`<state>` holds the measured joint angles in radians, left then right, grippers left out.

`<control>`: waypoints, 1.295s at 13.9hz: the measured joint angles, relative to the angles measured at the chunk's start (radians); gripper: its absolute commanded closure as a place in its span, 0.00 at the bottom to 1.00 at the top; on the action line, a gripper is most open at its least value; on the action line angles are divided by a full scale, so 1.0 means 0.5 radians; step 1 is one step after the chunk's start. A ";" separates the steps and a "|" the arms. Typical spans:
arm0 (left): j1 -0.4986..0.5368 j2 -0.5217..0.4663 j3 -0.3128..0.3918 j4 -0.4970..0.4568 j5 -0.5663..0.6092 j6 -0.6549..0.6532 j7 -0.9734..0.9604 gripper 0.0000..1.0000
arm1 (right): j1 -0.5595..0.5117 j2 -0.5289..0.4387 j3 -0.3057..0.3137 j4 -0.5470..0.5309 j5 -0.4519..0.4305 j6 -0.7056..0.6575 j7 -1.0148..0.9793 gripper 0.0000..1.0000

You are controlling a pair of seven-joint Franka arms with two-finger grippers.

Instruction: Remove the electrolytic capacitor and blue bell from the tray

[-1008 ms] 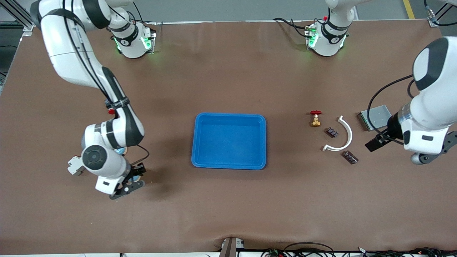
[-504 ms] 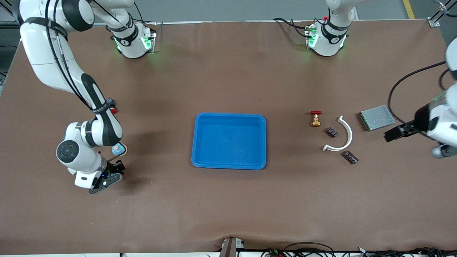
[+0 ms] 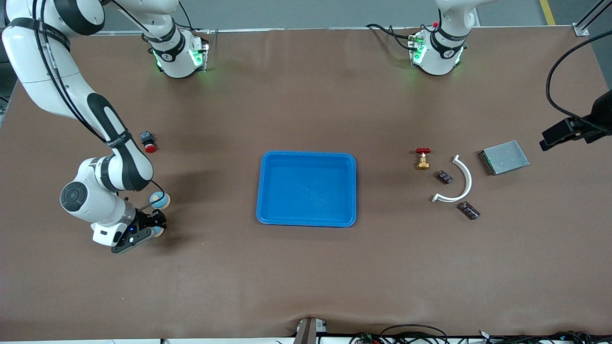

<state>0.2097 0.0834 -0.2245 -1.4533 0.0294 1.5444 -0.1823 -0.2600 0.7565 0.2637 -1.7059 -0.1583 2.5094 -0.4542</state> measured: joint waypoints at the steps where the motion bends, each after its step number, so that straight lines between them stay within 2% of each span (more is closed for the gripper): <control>1: -0.108 -0.052 0.138 -0.050 -0.026 -0.001 0.006 0.00 | -0.003 0.000 0.003 -0.001 0.000 0.000 0.000 0.00; 3: -0.256 -0.141 0.313 -0.140 -0.039 -0.003 0.007 0.00 | -0.004 0.001 0.009 -0.011 0.000 0.000 0.000 0.00; 7: -0.300 -0.176 0.344 -0.200 -0.039 -0.003 0.007 0.00 | 0.002 -0.004 0.030 0.066 0.000 -0.052 -0.001 0.00; 12: -0.310 -0.182 0.344 -0.176 -0.039 0.007 0.007 0.00 | 0.016 -0.084 0.167 0.268 0.003 -0.545 0.192 0.00; 18: -0.313 -0.178 0.344 -0.181 -0.039 0.007 0.007 0.00 | 0.051 -0.471 0.189 0.322 0.003 -1.240 0.587 0.00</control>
<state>0.0534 -0.0056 -0.0526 -1.5438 0.0100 1.5479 -0.1785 -0.2342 0.5210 0.3581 -1.5446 -0.1567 1.8895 -0.1607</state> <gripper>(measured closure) 0.000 0.000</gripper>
